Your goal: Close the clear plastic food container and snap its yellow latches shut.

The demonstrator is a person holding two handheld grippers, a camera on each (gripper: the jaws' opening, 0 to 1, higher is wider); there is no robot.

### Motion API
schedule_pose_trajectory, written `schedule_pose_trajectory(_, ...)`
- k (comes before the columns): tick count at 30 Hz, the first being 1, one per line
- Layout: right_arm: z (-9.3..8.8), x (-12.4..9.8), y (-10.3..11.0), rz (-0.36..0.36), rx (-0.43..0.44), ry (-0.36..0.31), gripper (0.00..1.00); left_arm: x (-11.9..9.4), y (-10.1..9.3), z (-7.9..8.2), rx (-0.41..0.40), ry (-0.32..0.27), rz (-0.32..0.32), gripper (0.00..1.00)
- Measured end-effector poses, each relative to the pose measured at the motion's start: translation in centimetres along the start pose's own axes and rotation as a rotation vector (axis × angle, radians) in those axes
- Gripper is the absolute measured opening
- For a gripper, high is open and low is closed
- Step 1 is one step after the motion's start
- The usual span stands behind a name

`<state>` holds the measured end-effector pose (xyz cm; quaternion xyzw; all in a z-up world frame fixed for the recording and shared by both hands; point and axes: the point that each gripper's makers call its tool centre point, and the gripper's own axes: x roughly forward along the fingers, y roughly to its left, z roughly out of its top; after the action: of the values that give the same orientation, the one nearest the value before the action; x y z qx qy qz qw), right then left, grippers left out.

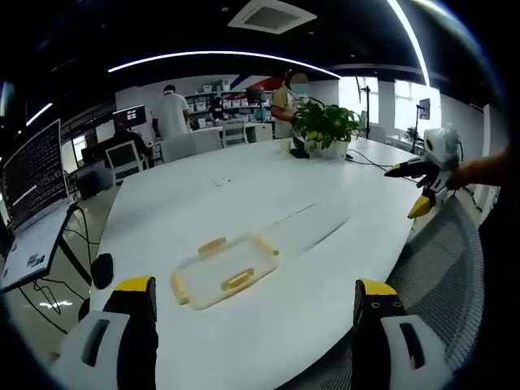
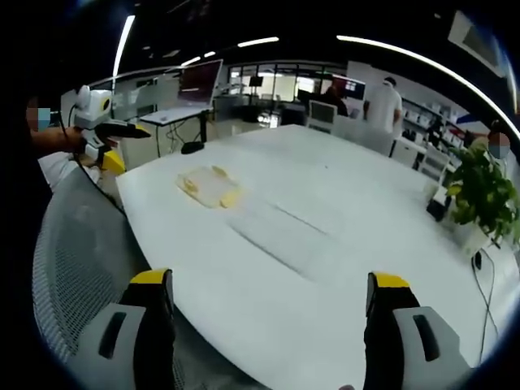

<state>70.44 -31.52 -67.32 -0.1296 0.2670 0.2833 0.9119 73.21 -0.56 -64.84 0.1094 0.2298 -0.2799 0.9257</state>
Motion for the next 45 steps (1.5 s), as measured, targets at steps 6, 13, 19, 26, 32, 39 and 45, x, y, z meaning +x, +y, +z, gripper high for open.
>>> schedule_pose_trajectory(6, 0.0, 0.0, -0.1, 0.002, -0.001, 0.005, 0.97, 0.1, 0.0, -0.1, 0.002, 0.005, -0.005, 0.98)
schedule_pose_trajectory(13, 0.0, 0.0, 0.0, 0.010, -0.004, 0.009, 0.97, 0.2, 0.0, -0.4, 0.005, 0.014, -0.010, 0.98)
schedule_pose_trajectory(19, 0.0, 0.0, 0.2, 0.025, -0.006, 0.020, 0.96, 0.1, 0.2, -0.4, 0.006, 0.015, -0.010, 0.98)
schedule_pose_trajectory(26, 0.6, -0.1, 0.1, 0.038, -0.010, 0.018, 0.96, 0.1, 0.6, -0.3, 0.008, 0.017, -0.015, 0.97)
schedule_pose_trajectory(32, 1.2, -0.1, 0.1, 0.053, -0.021, 0.019, 0.96, 0.0, 0.9, -0.4, 0.011, 0.022, -0.019, 0.96)
schedule_pose_trajectory(39, 2.0, -0.1, -0.1, 0.072, -0.036, 0.019, 0.96, -0.1, 1.5, -0.4, 0.020, 0.027, -0.019, 0.96)
schedule_pose_trajectory(45, 2.6, 0.1, -0.3, 0.098, -0.061, 0.024, 0.96, -0.1, 2.2, -0.1, 0.036, 0.031, -0.023, 0.96)
